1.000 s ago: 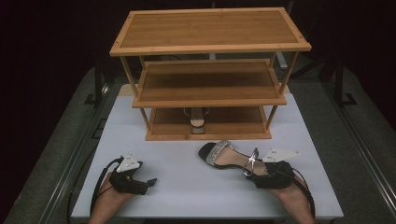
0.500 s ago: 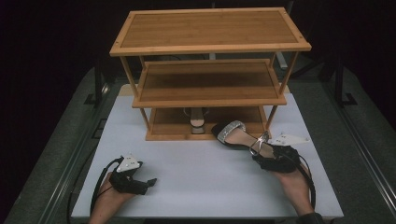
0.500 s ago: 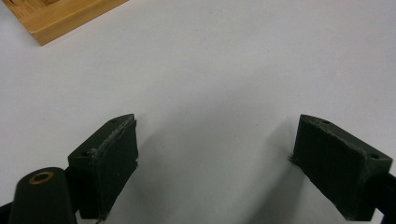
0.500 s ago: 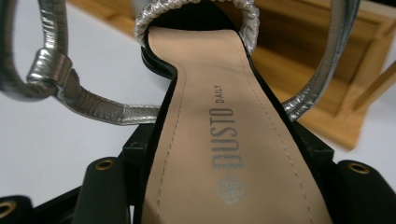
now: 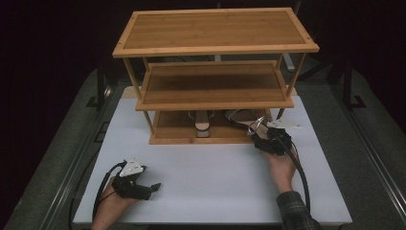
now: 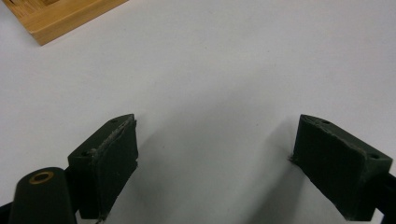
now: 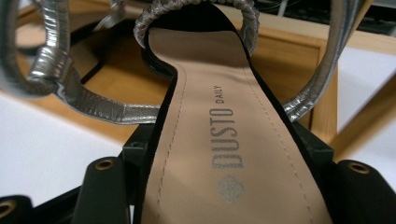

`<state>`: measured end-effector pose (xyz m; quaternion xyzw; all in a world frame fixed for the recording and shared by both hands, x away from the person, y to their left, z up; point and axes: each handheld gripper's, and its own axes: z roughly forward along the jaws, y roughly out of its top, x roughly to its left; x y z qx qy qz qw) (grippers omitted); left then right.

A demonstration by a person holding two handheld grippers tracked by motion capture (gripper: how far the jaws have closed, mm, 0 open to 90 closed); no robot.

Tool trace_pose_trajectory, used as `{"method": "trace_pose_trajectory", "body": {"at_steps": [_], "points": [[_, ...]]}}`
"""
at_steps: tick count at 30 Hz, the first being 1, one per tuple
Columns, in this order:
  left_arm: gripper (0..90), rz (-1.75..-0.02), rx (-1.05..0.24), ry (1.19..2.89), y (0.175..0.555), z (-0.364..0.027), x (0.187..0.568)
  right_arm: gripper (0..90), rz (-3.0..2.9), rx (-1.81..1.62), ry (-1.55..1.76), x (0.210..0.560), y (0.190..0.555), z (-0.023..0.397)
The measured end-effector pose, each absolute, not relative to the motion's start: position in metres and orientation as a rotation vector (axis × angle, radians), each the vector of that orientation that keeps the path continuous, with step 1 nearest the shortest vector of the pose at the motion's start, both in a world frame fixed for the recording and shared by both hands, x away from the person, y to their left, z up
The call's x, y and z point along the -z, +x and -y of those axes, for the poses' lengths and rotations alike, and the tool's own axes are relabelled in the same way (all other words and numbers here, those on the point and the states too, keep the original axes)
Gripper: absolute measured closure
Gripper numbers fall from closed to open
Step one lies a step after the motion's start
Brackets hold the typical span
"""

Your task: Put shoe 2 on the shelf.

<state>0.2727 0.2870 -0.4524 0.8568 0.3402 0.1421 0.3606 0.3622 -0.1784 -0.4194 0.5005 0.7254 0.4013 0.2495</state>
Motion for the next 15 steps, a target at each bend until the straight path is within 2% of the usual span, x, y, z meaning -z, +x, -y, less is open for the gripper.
{"method": "trace_pose_trajectory", "body": {"at_steps": [15], "points": [[13.2,-0.874,-0.370,2.207,0.273,-0.287,0.453,38.6,-1.874,-1.030,1.454,0.432,0.408,0.158]]}}
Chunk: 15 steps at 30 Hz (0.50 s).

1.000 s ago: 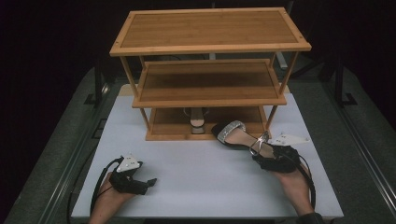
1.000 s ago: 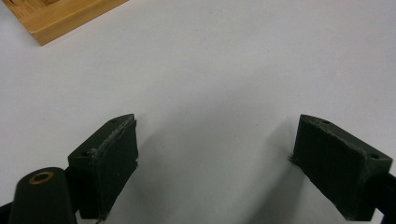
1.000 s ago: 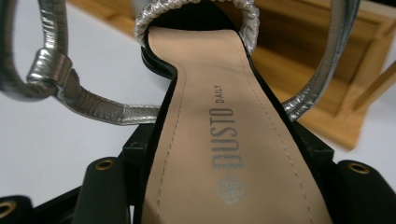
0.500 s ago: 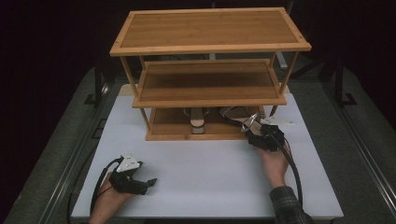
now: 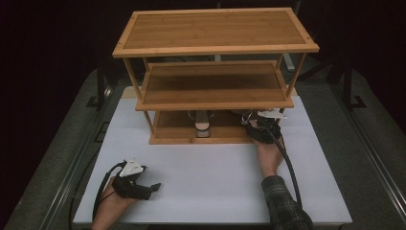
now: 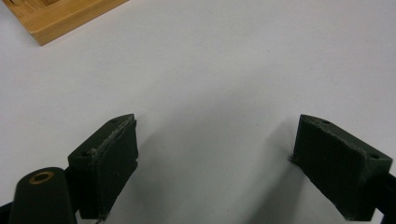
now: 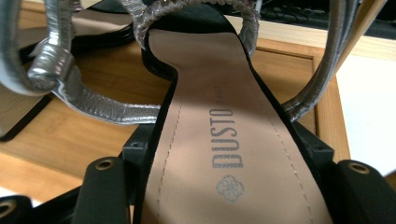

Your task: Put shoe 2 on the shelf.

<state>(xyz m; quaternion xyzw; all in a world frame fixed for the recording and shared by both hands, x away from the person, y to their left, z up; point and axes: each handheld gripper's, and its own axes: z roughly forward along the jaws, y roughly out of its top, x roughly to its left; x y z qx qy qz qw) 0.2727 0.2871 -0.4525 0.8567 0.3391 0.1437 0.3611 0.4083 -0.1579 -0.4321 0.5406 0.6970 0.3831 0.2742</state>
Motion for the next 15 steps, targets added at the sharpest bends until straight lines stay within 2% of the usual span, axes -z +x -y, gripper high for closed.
{"method": "trace_pose_trajectory", "body": {"at_steps": [15], "points": [[13.2,-0.874,-0.367,2.208,0.273,-0.287,0.452,38.6,-1.815,-0.992,1.535,0.450,0.430,0.140]]}}
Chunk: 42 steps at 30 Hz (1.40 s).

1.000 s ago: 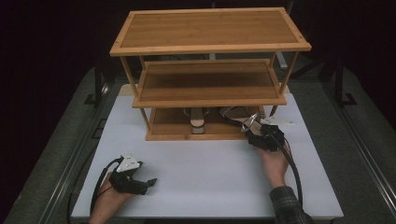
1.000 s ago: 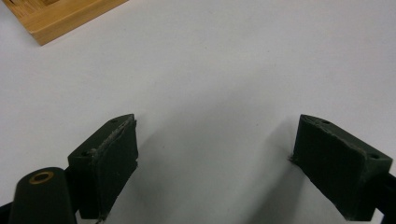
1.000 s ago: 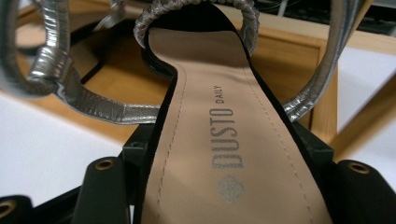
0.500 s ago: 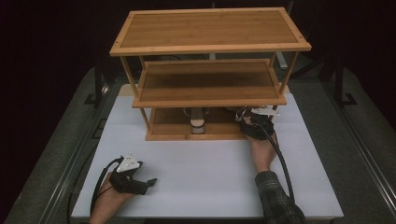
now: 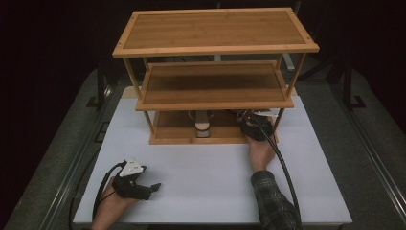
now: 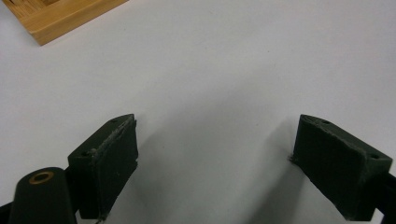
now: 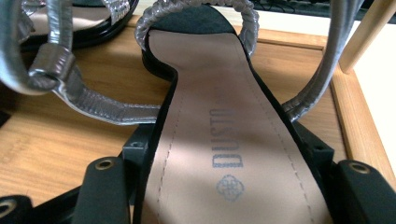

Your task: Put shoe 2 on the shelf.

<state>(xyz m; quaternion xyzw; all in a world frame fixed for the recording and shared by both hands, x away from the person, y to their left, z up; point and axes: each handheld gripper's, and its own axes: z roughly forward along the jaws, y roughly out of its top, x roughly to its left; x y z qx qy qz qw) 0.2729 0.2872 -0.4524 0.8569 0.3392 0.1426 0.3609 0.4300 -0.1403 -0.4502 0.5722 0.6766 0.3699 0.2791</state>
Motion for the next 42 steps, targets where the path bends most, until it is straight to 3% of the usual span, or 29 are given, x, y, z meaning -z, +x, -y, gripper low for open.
{"method": "trace_pose_trajectory", "body": {"at_steps": [9,19,27,42], "points": [[13.2,-0.873,-0.367,2.208,0.273,-0.287,0.452,36.6,-1.868,-1.008,1.540,0.451,0.433,0.142],[13.2,-0.874,-0.369,2.207,0.273,-0.287,0.453,33.5,-2.011,-1.072,1.478,0.441,0.410,0.166],[13.2,-0.874,-0.369,2.207,0.273,-0.287,0.453,41.3,-2.129,-1.160,1.407,0.443,0.401,0.188],[13.2,-0.874,-0.368,2.209,0.273,-0.287,0.452,37.9,-2.189,-1.190,1.308,0.441,0.410,0.151]]}}
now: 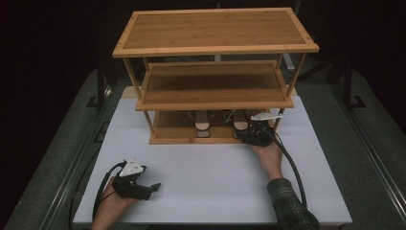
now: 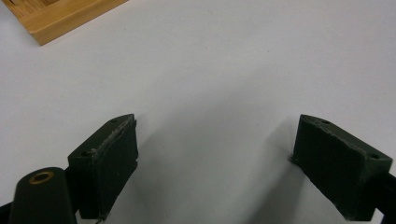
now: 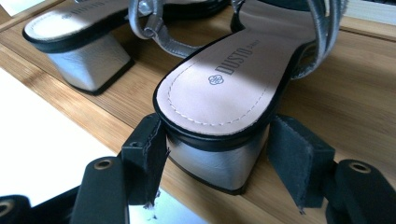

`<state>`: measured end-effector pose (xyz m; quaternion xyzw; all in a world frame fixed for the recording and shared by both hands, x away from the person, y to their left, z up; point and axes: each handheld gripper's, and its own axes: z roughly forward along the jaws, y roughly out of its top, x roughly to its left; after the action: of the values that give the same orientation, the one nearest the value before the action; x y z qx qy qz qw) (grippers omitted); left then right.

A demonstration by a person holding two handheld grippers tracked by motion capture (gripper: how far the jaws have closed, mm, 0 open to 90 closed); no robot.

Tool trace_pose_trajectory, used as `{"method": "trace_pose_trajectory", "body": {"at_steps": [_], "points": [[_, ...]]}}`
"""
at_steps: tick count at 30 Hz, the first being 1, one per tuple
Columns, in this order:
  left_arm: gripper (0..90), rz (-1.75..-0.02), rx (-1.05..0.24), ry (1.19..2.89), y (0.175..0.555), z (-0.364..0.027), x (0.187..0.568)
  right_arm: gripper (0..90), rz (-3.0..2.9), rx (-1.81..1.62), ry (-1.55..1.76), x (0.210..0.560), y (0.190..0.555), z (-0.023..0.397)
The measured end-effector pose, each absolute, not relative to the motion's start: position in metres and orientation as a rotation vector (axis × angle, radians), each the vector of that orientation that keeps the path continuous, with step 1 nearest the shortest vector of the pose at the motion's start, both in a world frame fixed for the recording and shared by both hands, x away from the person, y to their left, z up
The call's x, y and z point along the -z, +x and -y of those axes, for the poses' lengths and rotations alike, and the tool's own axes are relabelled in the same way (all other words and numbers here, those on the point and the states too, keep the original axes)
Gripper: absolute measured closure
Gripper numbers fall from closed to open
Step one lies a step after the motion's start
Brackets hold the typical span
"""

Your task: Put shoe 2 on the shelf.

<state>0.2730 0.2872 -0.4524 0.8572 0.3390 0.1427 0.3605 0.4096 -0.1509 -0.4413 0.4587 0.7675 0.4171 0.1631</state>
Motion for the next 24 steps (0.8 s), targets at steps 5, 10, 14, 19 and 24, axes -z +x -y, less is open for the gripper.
{"method": "trace_pose_trajectory", "body": {"at_steps": [5,10,14,19,24], "points": [[13.2,-0.874,-0.367,2.209,0.273,-0.287,0.452,38.0,-2.206,-1.195,1.328,0.440,0.413,0.140],[13.2,-0.874,-0.368,2.209,0.273,-0.287,0.452,37.6,-2.216,-1.186,1.263,0.444,0.421,0.131],[13.2,-0.874,-0.367,2.209,0.273,-0.287,0.452,37.9,-2.219,-1.176,1.255,0.444,0.421,0.130],[13.2,-0.874,-0.366,2.209,0.273,-0.287,0.452,38.1,-2.222,-1.181,1.271,0.443,0.420,0.131],[13.2,-0.875,-0.365,2.208,0.273,-0.287,0.452,33.5,-2.240,-1.208,1.290,0.438,0.415,0.139]]}}
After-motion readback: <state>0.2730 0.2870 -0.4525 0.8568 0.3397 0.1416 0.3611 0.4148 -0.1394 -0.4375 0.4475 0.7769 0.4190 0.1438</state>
